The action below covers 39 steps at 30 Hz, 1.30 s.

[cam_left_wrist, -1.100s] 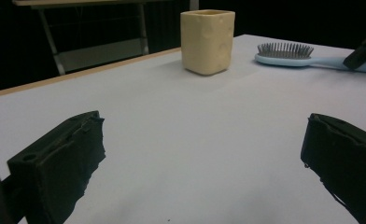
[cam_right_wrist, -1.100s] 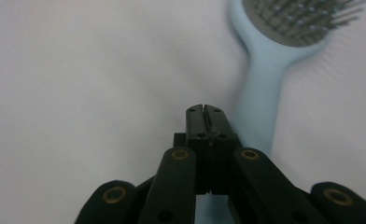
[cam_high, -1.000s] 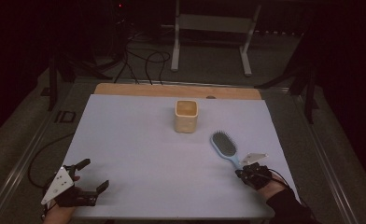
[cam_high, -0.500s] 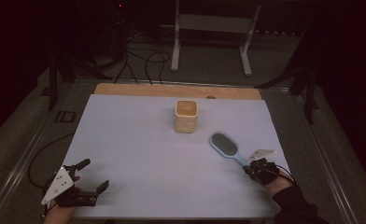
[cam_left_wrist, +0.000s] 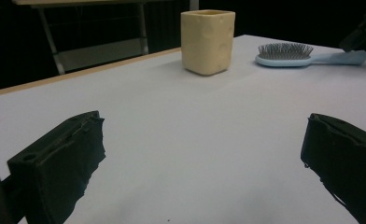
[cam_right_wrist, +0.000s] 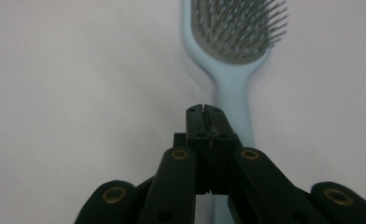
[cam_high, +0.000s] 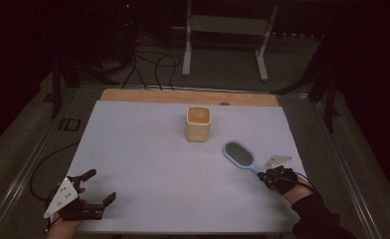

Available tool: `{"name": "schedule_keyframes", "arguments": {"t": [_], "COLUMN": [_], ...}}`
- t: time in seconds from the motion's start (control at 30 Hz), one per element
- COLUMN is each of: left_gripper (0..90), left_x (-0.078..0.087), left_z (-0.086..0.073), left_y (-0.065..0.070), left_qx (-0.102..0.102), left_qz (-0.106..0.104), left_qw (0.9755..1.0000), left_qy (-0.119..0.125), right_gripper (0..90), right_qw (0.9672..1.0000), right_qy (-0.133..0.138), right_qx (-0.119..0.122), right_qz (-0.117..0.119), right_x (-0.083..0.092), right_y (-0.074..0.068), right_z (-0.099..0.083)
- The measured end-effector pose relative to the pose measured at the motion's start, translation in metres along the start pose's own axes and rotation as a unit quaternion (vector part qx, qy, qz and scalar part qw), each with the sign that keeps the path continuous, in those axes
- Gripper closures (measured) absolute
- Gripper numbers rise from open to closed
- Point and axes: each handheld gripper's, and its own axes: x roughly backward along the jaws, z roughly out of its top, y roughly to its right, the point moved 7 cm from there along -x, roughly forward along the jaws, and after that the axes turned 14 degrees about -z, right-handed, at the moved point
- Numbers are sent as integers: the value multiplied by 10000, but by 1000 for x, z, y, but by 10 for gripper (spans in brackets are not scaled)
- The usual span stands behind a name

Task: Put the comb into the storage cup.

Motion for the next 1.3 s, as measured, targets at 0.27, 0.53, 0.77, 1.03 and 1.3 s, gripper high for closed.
{"name": "schedule_keyframes", "arguments": {"t": [0.27,0.53,0.77,1.03,1.3], "left_gripper": [0,0,0,0,0], "left_x": [0,0,1,1,2], "left_z": [1,1,0,1,1], "left_y": [0,-1,0,-1,-1], "left_qx": [7,10,26,43,65], "left_qz": [3,8,0,3,0], "left_qw": [10000,10000,10000,10000,10000], "left_qy": [21,26,13,61,68], "right_gripper": [900,795,654,429,237], "right_qw": [10000,9999,9995,9987,9972], "right_qy": [40,-130,-296,-455,-658], "right_qx": [-33,-33,-11,-2,25], "right_qz": [-28,58,121,235,364], "right_x": [3,-2,-12,-22,-31], "right_y": [10,17,17,18,16], "right_z": [12,16,17,19,20]}}
